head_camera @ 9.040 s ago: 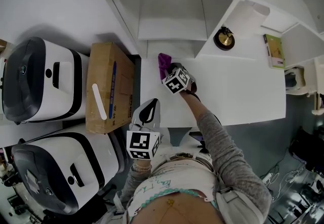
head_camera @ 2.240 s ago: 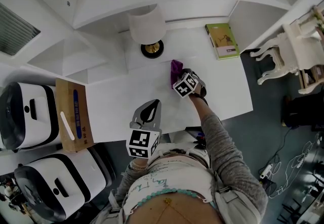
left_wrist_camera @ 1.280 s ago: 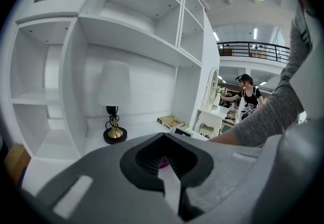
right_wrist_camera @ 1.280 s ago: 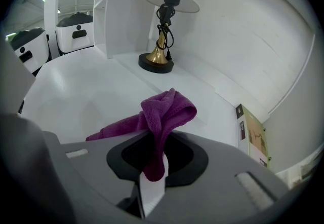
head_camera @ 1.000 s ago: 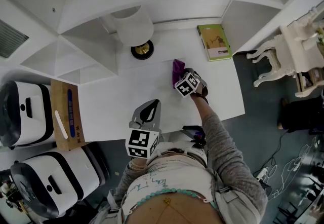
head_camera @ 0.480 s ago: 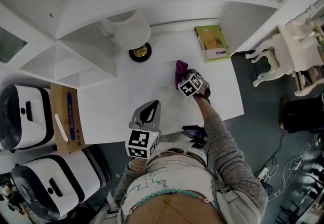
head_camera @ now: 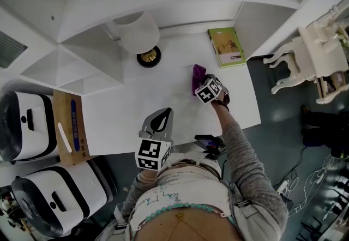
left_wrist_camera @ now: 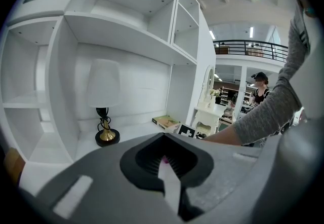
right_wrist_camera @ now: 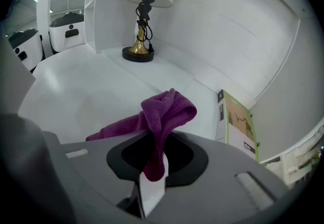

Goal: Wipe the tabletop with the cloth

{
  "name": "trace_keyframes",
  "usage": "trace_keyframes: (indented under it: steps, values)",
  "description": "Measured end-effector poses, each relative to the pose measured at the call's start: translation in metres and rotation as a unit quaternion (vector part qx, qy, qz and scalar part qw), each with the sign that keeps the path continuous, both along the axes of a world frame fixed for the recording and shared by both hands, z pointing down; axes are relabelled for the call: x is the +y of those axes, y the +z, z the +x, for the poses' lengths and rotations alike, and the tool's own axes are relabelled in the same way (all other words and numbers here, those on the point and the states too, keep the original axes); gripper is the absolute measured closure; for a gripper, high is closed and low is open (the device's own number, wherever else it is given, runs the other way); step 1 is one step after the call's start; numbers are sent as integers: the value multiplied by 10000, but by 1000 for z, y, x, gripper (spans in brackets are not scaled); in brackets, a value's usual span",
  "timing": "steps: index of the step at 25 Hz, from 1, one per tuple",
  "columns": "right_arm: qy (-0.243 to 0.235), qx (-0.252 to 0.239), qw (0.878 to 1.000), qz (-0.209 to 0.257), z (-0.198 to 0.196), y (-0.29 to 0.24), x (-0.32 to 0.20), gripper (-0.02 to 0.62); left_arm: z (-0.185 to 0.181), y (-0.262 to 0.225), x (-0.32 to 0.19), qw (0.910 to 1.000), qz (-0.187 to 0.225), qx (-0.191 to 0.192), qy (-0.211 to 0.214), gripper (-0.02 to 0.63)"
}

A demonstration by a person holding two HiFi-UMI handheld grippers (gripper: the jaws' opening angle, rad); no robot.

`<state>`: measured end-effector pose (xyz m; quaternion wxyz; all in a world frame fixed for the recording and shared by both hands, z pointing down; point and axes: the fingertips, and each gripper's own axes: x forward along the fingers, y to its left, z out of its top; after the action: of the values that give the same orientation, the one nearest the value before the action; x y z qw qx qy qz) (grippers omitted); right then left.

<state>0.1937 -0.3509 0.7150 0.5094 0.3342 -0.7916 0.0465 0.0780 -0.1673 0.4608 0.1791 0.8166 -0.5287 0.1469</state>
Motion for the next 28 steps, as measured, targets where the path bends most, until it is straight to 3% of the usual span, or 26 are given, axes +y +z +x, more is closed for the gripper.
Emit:
trace_keyframes:
  steps: [28]
  values:
    - [571, 177, 9982, 3, 75, -3, -16, 511, 19, 3, -8, 9996, -89, -98, 243, 604]
